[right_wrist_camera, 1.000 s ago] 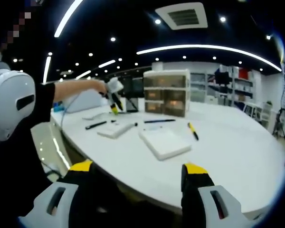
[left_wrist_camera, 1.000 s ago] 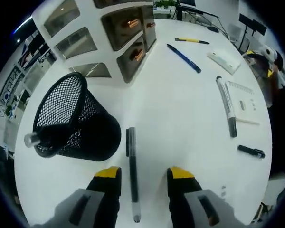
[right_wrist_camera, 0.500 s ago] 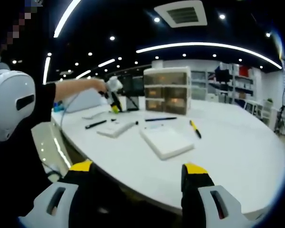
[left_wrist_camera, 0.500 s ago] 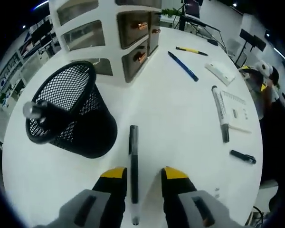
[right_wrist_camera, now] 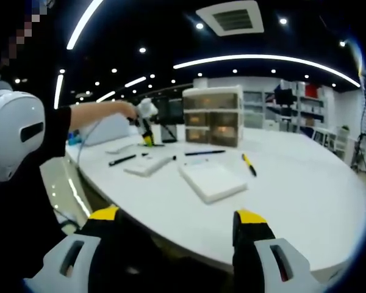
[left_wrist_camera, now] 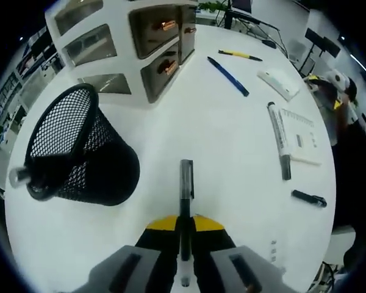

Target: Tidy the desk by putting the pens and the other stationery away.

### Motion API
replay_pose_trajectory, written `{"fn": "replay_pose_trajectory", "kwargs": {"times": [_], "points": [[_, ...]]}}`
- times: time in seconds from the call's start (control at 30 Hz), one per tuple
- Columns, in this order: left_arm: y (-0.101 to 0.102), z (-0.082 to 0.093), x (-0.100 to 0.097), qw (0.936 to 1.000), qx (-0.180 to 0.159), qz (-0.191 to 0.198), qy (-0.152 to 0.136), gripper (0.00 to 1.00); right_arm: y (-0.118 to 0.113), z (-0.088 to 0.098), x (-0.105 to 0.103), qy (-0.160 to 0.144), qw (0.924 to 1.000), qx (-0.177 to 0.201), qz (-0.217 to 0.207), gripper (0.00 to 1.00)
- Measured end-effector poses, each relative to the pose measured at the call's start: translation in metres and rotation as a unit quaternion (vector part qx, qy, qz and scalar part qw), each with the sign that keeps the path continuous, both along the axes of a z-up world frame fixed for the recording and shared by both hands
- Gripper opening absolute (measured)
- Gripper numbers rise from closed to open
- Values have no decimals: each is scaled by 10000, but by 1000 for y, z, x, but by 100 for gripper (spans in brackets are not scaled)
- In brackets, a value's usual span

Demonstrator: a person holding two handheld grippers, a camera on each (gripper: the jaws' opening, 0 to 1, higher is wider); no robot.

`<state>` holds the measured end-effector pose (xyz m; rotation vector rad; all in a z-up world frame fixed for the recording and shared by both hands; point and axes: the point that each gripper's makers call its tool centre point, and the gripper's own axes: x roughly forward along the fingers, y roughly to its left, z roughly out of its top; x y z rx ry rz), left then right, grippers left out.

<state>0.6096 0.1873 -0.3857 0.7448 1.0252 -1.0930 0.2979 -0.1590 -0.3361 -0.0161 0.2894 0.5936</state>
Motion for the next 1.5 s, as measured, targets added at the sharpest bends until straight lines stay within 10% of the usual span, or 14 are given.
{"fn": "replay_pose_trajectory", "kwargs": {"times": [0.4, 0.87, 1.5], "points": [[-4, 2, 1, 9990, -48, -164, -409, 7, -1, 2, -1, -31, 10000, 59, -2, 70], [-26, 39, -17, 9875, -910, -241, -1268, 6, 11, 10, -6, -156, 9997, 144, 138, 70], [-39, 126, -23, 9093, -3008, 769, -2769, 6, 28, 24, -22, -411, 9981, 152, 442, 70]]}}
